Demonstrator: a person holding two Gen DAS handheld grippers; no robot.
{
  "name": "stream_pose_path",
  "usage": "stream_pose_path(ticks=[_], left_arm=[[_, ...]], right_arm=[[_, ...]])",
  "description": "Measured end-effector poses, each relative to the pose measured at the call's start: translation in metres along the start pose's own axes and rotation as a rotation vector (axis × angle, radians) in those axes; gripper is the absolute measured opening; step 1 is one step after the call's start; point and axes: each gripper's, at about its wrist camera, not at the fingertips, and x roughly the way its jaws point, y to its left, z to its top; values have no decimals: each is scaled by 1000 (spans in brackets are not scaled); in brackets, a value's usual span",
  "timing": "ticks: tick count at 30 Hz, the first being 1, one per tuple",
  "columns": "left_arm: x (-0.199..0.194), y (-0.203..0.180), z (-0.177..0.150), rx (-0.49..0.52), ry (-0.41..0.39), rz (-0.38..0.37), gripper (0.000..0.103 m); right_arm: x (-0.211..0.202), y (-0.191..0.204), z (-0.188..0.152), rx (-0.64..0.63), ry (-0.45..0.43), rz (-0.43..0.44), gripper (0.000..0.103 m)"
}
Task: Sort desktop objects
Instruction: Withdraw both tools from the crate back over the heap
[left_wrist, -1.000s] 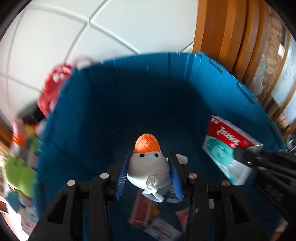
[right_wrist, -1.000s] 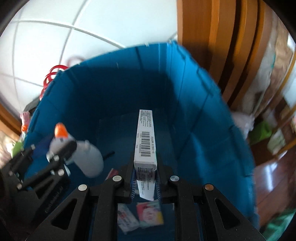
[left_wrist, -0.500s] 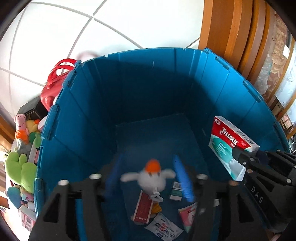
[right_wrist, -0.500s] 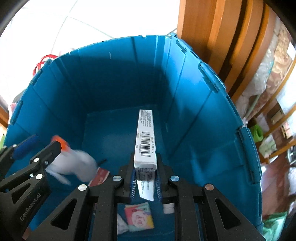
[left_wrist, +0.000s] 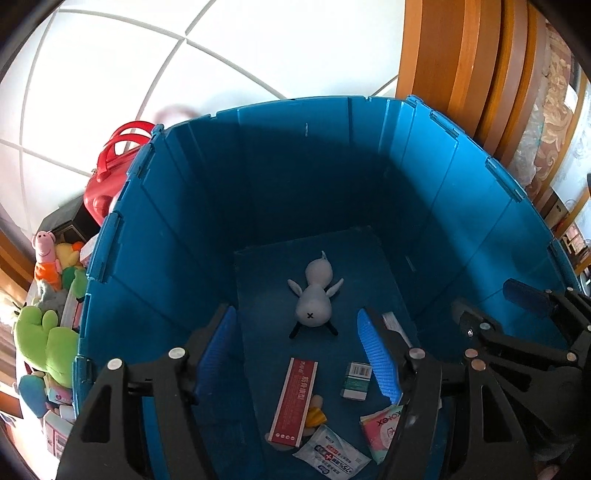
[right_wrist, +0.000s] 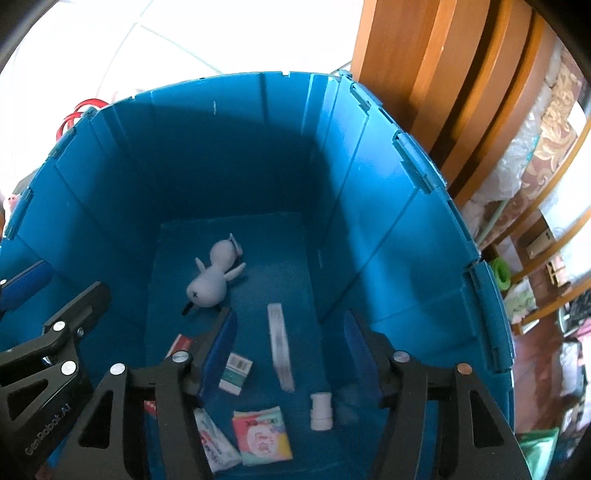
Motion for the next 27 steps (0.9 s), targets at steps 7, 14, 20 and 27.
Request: stream_pose_path(ticks=[7, 14, 20, 27], left_arm=[[1, 1, 0, -7, 3, -1, 67], [-1, 5, -1, -18, 3, -10, 67], [-27, 10, -11, -19, -4, -11, 67], [-80, 25, -43, 7, -49, -68, 67]], right_arm=[[2, 2, -1, -13, 10, -3, 71], [0, -3, -2, -1, 18, -15, 89], [-24, -10, -9, -7, 14, -15, 103], [-62, -2, -33, -64, -8, 24, 103]])
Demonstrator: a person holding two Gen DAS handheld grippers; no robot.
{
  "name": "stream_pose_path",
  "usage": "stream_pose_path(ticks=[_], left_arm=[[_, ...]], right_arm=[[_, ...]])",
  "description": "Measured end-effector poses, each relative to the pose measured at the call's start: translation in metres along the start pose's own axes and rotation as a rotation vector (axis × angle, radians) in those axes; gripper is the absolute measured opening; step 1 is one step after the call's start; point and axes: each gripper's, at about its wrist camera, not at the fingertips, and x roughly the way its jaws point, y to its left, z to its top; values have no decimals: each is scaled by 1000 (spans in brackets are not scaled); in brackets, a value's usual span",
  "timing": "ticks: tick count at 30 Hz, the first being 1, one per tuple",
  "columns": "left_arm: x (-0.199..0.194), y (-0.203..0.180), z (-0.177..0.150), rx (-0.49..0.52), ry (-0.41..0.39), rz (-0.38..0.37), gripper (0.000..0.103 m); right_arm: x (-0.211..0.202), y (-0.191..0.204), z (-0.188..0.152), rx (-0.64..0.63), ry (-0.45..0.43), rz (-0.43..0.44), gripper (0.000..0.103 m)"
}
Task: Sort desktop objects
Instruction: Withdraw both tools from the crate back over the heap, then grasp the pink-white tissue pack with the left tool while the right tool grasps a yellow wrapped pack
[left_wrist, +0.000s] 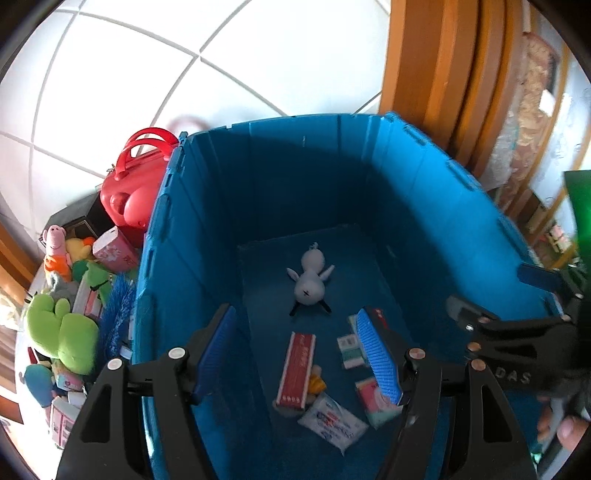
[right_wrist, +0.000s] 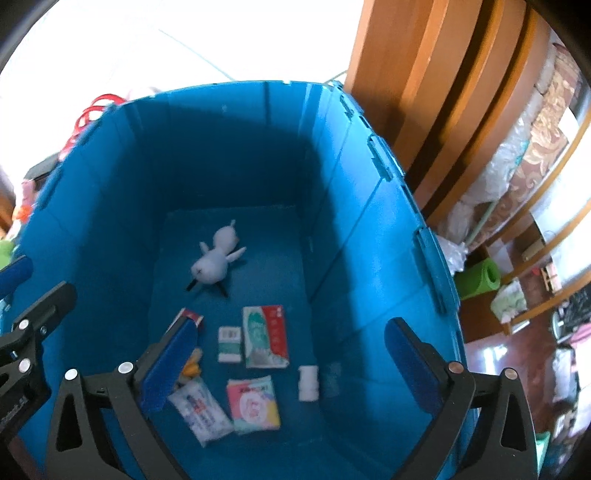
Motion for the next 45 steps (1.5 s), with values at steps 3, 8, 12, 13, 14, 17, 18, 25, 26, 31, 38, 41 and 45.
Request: stream_pose_path(ticks=[3, 8, 12, 13, 14, 17, 18, 25, 26, 31, 38, 41, 45], left_arm=[[-31, 11, -15, -4, -46, -35, 67], [-81, 38, -44, -16, -154, -64, 68], [-109, 79, -78, -67, -241, -18, 74], [-113, 92, -87, -87, -259, 7, 74], [-116, 104, -95, -105, -272, 28, 74], [-122, 147, -124, -162, -302, 87, 75], [-125, 161, -134, -178, -314, 99, 75], [-123, 259, -214, -271, -282, 226, 75], [-122, 270, -222, -281, -271, 242, 75], [-119, 328, -274, -317, -213, 340, 75], [-85, 388, -329, -327, -71, 453, 75], [-69, 399, -341, -283, -24, 511, 75], [-54, 401, -339, -220, 10, 522, 75]], right_arm=[[-18, 11, -11, -16, -29, 17, 103], [-58, 41, -32, -36, -120, 91, 103], [-88, 75, -51, -62, -194, 186, 103], [-96, 88, -57, -75, -220, 211, 103], [-100, 97, -61, -87, -235, 230, 103], [-110, 127, -71, -113, -283, 256, 103], [-113, 137, -74, -119, -304, 268, 103], [-130, 209, -91, -190, -370, 392, 103], [-131, 219, -94, -206, -375, 399, 103], [-126, 272, -108, -274, -365, 463, 103], [-90, 335, -126, -309, -263, 522, 103], [-64, 356, -135, -321, -204, 491, 103], [-24, 372, -146, -305, -99, 494, 103]])
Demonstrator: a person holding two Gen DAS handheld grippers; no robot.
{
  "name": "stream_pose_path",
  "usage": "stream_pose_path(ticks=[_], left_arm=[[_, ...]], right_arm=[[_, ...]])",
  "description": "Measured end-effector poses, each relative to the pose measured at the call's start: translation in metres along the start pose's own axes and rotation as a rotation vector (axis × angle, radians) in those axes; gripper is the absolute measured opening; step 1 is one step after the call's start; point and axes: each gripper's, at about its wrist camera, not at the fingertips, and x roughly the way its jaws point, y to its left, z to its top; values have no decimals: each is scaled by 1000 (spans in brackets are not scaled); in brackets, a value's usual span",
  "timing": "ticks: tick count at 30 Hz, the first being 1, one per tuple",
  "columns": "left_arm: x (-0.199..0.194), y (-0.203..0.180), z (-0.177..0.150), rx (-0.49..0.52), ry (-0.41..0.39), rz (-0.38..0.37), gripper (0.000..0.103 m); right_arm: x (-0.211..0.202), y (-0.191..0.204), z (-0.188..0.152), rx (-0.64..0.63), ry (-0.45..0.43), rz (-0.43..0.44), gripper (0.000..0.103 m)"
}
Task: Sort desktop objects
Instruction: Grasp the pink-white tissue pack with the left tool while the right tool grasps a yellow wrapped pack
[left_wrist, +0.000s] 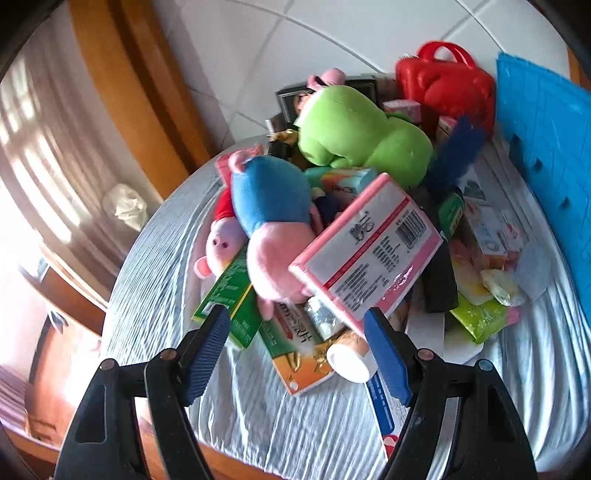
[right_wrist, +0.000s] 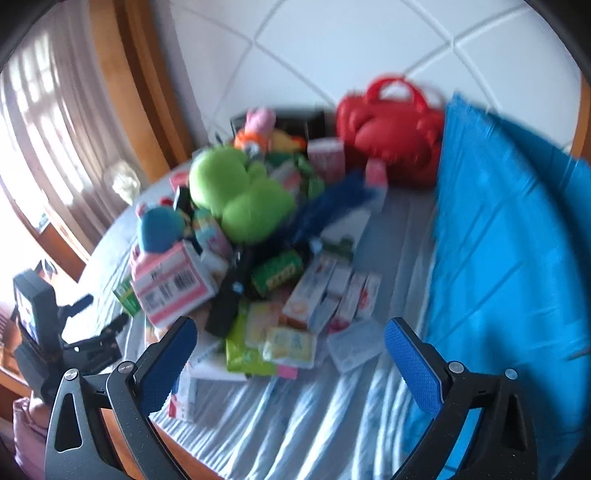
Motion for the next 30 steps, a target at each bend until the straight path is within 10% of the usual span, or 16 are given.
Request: stream_pose_path(ticks=[10, 13, 16, 24, 30], left_arm=[[48, -42, 32, 197, 59, -39, 76], [64, -56, 33, 269, 83, -21, 90], [84, -57, 38, 242, 134, -61, 102], [93, -31, 41, 69, 154, -229, 93], [92, -29, 40, 52, 149, -242, 87]], right_arm=[[74, -27, -28, 134, 178, -41, 103], [90, -27, -31, 140, 212, -34, 103], [112, -27, -34, 146, 254, -29, 103], [177, -29, -46, 233, 336, 37, 103], [203, -17, -46, 282, 361, -5, 67]])
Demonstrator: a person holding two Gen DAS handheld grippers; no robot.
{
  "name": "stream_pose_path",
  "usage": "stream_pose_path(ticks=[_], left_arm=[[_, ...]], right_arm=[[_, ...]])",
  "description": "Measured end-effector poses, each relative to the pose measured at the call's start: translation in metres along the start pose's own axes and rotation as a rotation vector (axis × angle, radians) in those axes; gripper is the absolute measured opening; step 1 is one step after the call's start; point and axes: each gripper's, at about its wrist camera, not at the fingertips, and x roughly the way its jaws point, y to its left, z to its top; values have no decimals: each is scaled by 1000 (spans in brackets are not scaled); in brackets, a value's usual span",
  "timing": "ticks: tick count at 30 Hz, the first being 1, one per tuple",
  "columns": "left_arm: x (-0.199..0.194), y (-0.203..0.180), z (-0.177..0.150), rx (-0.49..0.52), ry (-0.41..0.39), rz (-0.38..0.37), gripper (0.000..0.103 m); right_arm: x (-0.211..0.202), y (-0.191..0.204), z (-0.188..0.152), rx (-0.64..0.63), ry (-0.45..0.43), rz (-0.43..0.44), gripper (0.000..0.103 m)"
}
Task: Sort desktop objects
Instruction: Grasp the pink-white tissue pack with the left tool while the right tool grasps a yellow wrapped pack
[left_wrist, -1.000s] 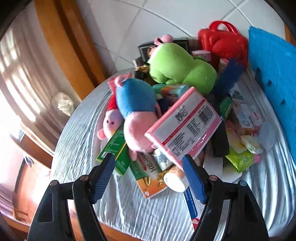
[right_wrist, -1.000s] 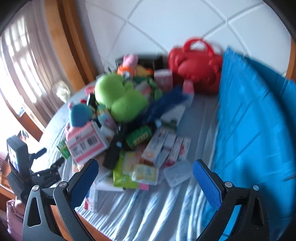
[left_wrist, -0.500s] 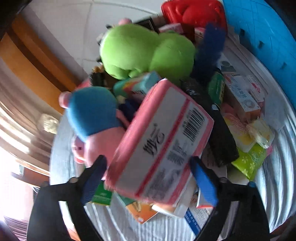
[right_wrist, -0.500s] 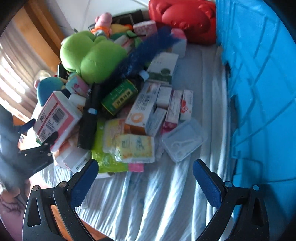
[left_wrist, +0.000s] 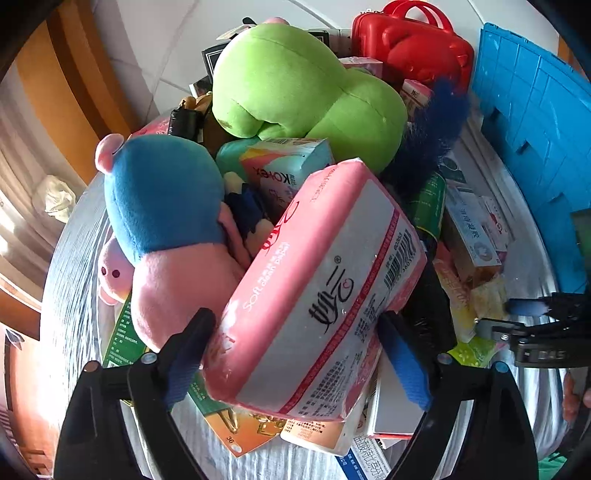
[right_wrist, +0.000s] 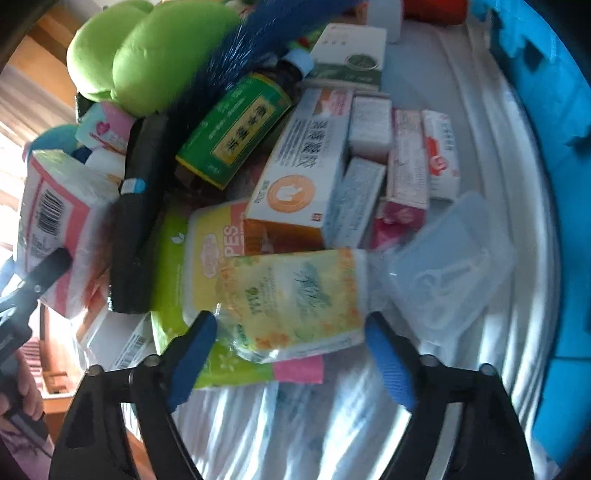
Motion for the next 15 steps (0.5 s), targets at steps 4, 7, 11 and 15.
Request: stream_pose_path(ticks=[4, 7, 11, 15], left_arm=[[-10, -4, -2, -1, -21, -1, 75], [-20, 1, -2, -23, -43, -19, 67], [-38, 0, -1, -42, -90, -9, 65], [-57, 4, -1, -63, -122, -6, 65]], right_arm=[[-15, 12, -1, -51, -40, -36, 25], [-29, 15, -5, -65, -63, -6, 7], [-51, 17, -12, -89, -117, -4, 4], [-69, 16, -15, -103, -154, -4, 4]])
